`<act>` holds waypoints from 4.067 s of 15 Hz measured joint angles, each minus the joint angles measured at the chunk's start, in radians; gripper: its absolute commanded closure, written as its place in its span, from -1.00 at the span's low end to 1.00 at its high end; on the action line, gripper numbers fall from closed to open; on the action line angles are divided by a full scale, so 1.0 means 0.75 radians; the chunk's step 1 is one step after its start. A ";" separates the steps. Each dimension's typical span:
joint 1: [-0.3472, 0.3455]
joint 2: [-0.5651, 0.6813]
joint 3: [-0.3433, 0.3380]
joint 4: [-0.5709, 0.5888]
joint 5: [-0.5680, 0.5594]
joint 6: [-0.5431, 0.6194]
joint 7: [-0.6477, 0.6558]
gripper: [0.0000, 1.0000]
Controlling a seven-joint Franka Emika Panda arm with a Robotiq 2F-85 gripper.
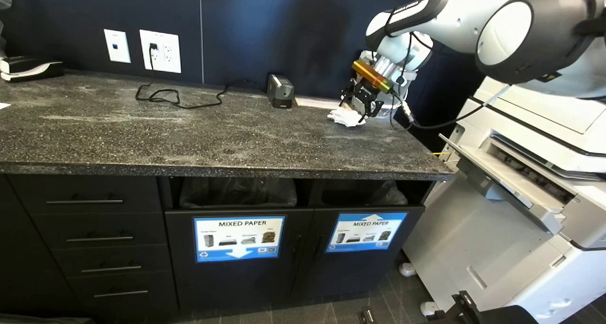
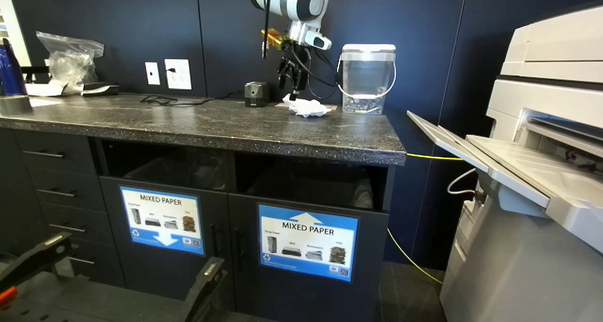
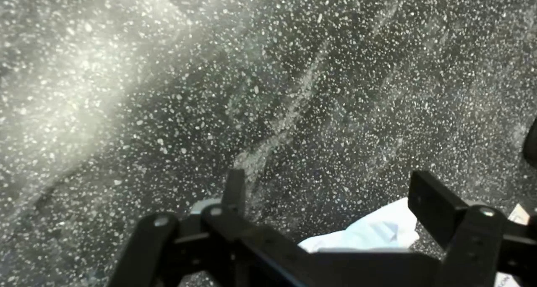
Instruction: Put the white pieces of papers in the right bin
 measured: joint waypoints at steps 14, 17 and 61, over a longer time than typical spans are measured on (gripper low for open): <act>-0.016 0.388 0.000 0.565 0.020 -0.019 0.489 -1.00; -0.004 0.425 -0.002 0.588 0.007 0.006 0.514 -1.00; 0.058 0.453 -0.037 0.625 -0.361 -0.202 -0.828 0.74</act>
